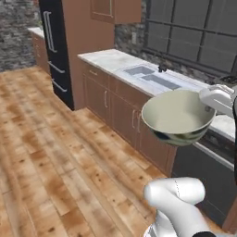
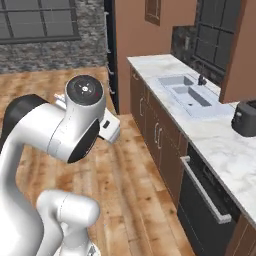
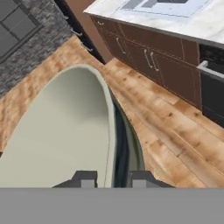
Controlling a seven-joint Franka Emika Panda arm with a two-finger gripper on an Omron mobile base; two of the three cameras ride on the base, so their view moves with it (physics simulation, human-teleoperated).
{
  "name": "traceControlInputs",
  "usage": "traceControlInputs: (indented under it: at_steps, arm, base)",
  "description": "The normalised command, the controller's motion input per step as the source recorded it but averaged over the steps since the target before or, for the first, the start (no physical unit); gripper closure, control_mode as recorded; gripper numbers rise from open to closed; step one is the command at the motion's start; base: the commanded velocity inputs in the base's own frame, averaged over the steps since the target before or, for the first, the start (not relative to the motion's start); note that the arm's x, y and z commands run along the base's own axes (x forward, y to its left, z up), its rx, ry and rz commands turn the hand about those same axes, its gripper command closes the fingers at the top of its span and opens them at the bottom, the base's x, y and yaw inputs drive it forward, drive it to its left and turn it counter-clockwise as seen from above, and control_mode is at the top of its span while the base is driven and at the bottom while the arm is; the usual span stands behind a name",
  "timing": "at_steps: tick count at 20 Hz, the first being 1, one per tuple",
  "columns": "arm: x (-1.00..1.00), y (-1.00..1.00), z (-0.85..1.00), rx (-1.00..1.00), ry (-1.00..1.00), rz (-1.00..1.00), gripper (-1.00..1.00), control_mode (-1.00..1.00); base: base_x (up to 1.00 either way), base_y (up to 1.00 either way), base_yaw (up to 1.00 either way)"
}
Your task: Take the smaller bowl and place it next to the appetizer plate on the dining counter , and place the larger bowl next to the plate with cooked food.
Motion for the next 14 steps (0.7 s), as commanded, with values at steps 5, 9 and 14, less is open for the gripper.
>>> traceControlInputs:
  at_steps: [5,9,14]
  arm:
    - [0.0,0.0,0.0,0.0,0.0,0.0,1.0,1.0]
    - [0.0,0.0,0.0,0.0,0.0,0.0,1.0,1.0]
    - [0.0,0.0,0.0,0.0,0.0,0.0,1.0,1.0]
  base:
    - [0.0,0.0,0.63]
    - [0.19,0.0,0.62]
    - [0.42,0.0,0.6]
